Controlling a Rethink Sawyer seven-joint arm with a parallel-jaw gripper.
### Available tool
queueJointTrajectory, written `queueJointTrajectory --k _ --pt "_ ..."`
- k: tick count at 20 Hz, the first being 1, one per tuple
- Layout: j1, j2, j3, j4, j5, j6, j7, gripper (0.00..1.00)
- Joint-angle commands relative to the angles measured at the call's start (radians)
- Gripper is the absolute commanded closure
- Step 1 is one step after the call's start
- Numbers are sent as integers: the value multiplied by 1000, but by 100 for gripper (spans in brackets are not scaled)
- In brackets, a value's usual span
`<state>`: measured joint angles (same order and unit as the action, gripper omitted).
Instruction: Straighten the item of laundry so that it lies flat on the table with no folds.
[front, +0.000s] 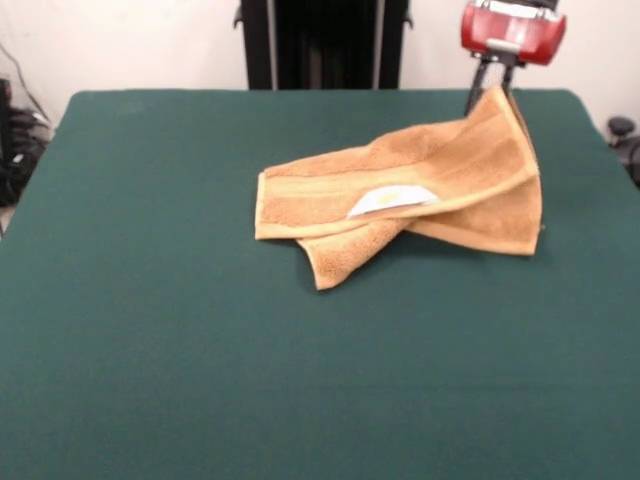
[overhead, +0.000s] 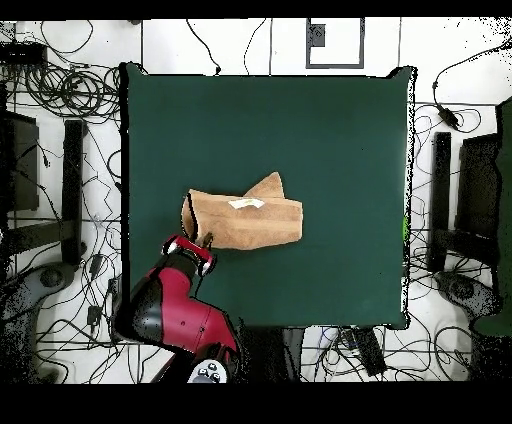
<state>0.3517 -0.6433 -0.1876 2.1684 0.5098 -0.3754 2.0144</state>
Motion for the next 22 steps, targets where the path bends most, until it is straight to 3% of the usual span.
queueJointTrajectory --k 1,19,22 --pt "17 35 20 5 17 71 159 0" --pt "17 5 12 -15 16 120 138 0" --pt "-54 -62 31 -66 -44 209 75 0"
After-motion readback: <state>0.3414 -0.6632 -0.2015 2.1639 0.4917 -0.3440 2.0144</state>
